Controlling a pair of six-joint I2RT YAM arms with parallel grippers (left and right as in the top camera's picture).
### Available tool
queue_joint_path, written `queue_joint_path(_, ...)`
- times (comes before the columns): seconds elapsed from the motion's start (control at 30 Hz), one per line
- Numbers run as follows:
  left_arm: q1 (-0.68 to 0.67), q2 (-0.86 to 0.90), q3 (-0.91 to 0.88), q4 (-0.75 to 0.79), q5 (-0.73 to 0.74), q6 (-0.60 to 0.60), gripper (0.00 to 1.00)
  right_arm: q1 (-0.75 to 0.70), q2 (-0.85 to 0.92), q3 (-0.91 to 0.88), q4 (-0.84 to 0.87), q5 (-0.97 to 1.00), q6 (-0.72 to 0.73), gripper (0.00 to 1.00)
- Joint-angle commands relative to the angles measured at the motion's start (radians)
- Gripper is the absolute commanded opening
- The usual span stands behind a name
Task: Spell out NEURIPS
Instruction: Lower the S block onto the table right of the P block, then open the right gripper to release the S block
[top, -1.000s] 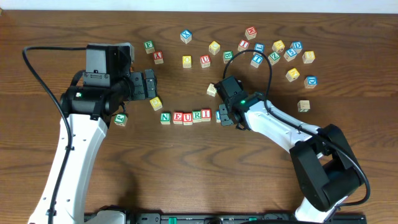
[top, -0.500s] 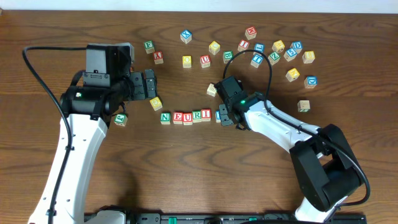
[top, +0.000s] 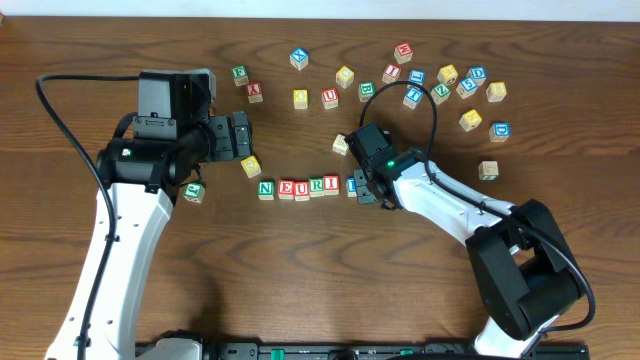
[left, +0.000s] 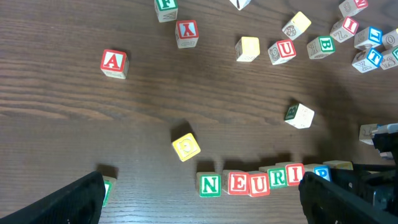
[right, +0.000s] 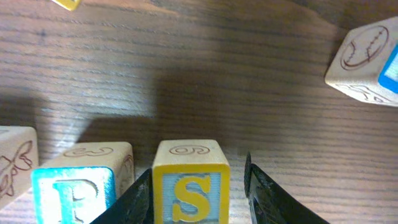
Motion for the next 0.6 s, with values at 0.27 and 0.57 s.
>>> queue_joint_path(0.27,0.002,-0.009,0.023,0.0,0.006,0.006,0.98,0.006,-0.005,0.079,-0.04,0.023,-0.013,0.4)
queue_joint_path(0.57,0.002,-0.009,0.023,0.0,0.006,0.006,0.98,0.006,-0.005,0.165,-0.099,0.024,-0.013,0.39)
